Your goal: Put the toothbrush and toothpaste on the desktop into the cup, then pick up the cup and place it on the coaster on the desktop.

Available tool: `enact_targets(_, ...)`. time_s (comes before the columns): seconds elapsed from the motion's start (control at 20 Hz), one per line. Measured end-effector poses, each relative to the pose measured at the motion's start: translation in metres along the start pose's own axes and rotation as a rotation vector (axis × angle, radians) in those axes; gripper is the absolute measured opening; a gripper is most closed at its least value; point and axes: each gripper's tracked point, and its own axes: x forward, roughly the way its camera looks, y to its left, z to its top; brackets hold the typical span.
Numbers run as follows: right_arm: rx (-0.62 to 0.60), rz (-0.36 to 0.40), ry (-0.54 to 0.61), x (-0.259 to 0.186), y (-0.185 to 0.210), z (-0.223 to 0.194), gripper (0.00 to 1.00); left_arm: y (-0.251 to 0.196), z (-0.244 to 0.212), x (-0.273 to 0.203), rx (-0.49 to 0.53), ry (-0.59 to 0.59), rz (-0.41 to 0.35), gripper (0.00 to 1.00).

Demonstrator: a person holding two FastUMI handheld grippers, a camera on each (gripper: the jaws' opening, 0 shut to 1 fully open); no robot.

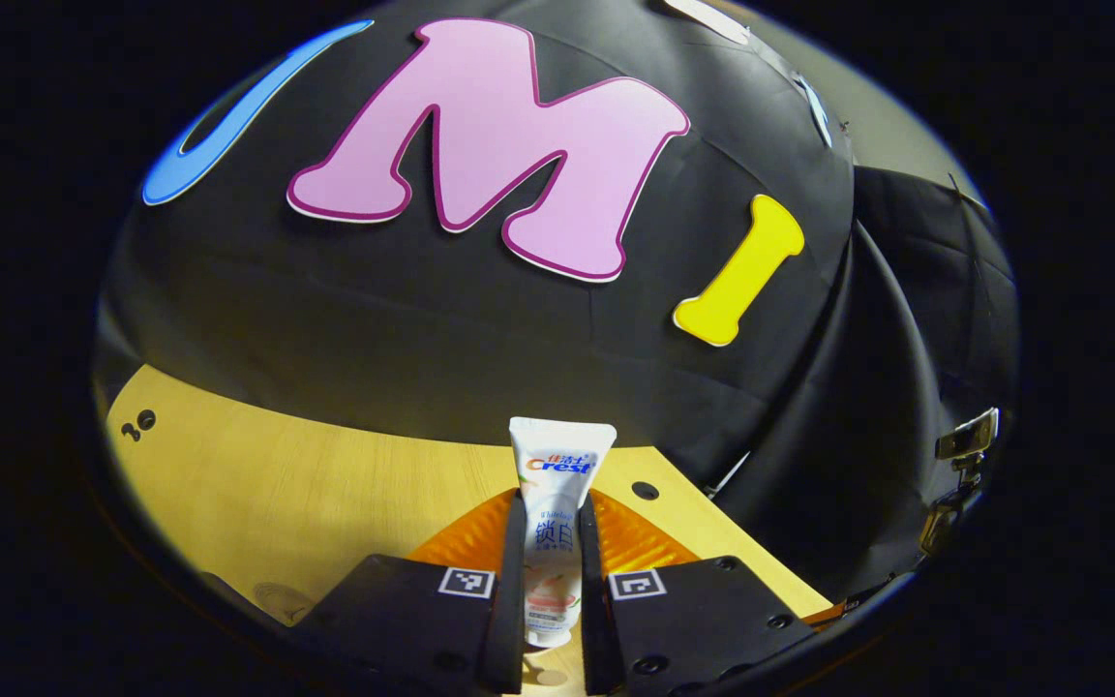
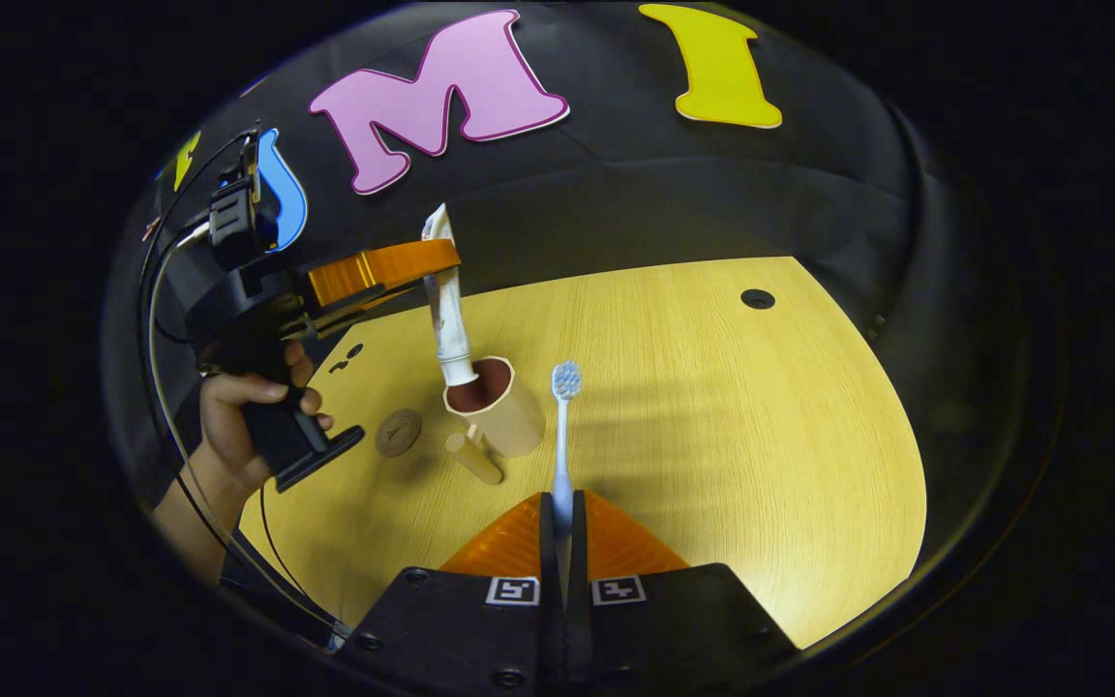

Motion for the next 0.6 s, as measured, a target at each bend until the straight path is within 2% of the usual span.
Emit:
enact_targets(0.05, -0.005, 0.002, 0.001, 0.002, 0.0, -0.001, 0.05, 0.002, -0.004, 0.004, -0.003, -0.012, -0.014, 0.34)
enact_targets(0.1, -0.01, 0.002, 0.002, 0.005, 0.0, -0.001, 0.05, 0.002, -0.011, 0.005, 0.0, -0.013, -0.028, 0.29)
enact_targets(0.15, -0.016, 0.004, 0.0, 0.006, 0.002, 0.002, 0.05, 0.007, -0.02, 0.01, 0.01, -0.011, -0.029, 0.34)
enact_targets(0.25, -0.024, 0.009, -0.007, 0.012, 0.001, 0.0, 0.05, 0.014, -0.033, 0.012, 0.035, -0.032, -0.008, 0.3)
enact_targets(0.3, -0.029, 0.012, -0.008, 0.013, 0.003, 0.0, 0.05, 0.017, -0.038, 0.011, 0.036, -0.039, -0.004, 0.35)
enact_targets(0.35, -0.033, 0.016, -0.01, 0.017, 0.004, 0.001, 0.05, 0.019, -0.046, 0.009, 0.031, -0.039, -0.004, 0.31)
enact_targets(0.5, -0.051, 0.033, -0.015, 0.025, 0.011, 0.001, 0.05, 0.022, -0.07, 0.012, 0.05, 0.011, 0.007, 0.34)
enact_targets(0.6, -0.053, 0.043, -0.021, 0.029, 0.016, 0.003, 0.05, 0.027, -0.073, 0.006, 0.077, 0.027, 0.034, 0.42)
